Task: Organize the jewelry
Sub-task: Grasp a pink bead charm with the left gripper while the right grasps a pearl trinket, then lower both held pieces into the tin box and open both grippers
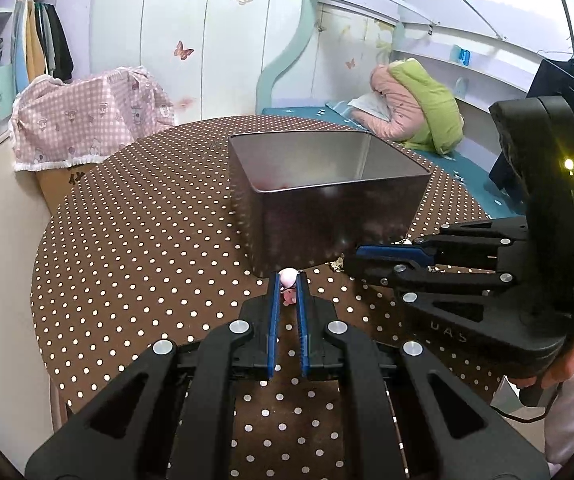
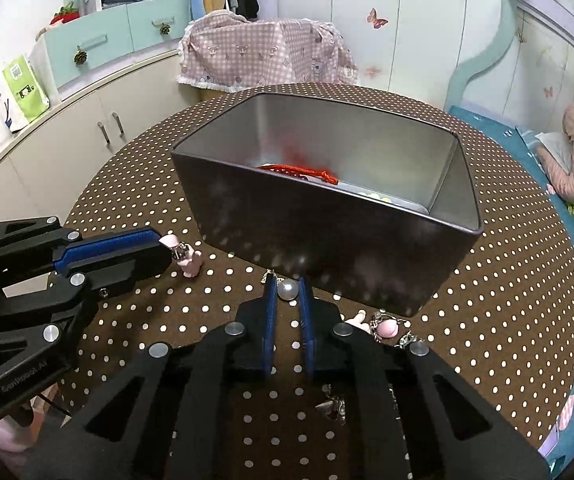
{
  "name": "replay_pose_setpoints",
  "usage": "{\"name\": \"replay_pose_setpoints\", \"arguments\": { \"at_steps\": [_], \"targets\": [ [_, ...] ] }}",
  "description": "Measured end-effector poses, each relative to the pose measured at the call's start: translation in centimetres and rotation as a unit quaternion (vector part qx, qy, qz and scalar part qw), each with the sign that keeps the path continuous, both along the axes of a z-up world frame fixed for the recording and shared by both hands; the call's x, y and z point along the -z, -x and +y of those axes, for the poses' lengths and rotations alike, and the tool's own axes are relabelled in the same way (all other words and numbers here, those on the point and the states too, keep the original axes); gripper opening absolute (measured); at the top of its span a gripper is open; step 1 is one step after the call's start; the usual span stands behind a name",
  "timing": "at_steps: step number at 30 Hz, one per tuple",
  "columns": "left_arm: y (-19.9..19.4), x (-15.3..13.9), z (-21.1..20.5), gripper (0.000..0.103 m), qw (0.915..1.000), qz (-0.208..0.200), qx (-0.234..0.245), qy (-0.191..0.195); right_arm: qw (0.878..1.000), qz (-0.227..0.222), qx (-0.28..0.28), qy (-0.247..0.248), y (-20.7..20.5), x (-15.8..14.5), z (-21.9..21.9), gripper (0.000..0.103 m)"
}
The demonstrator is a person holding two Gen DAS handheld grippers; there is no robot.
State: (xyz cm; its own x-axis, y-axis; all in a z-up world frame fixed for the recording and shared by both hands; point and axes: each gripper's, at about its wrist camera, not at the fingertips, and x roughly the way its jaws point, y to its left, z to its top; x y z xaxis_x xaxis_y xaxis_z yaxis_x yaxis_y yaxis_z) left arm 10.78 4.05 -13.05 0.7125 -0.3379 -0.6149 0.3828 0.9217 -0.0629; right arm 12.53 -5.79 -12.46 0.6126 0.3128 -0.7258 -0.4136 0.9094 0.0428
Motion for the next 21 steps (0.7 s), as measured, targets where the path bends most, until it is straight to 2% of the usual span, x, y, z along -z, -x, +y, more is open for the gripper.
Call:
{"name": "replay_pose_setpoints", "arguments": {
  "at_steps": [8,17,21],
  "targets": [
    [0.5,-1.6,0.1,0.008,0.9996,-0.026,0.008,0.010,0.999,-0.018,0.003,-0.034,1.2,-2.1,-1.2,0.010],
    [0.0,-5.1,-0.6,0.008,0.9972,-0.070,0.013,0.021,0.996,-0.076,0.005,-0.055,2.5,-5.9,-2.7,0.010],
    [-1.6,-6.3,-0.8,0.008,0.9965,-0.071,0.011,0.042,0.994,-0.096,0.012,-0.053,1.9,-7.0,-3.1,0.010]
  ]
}}
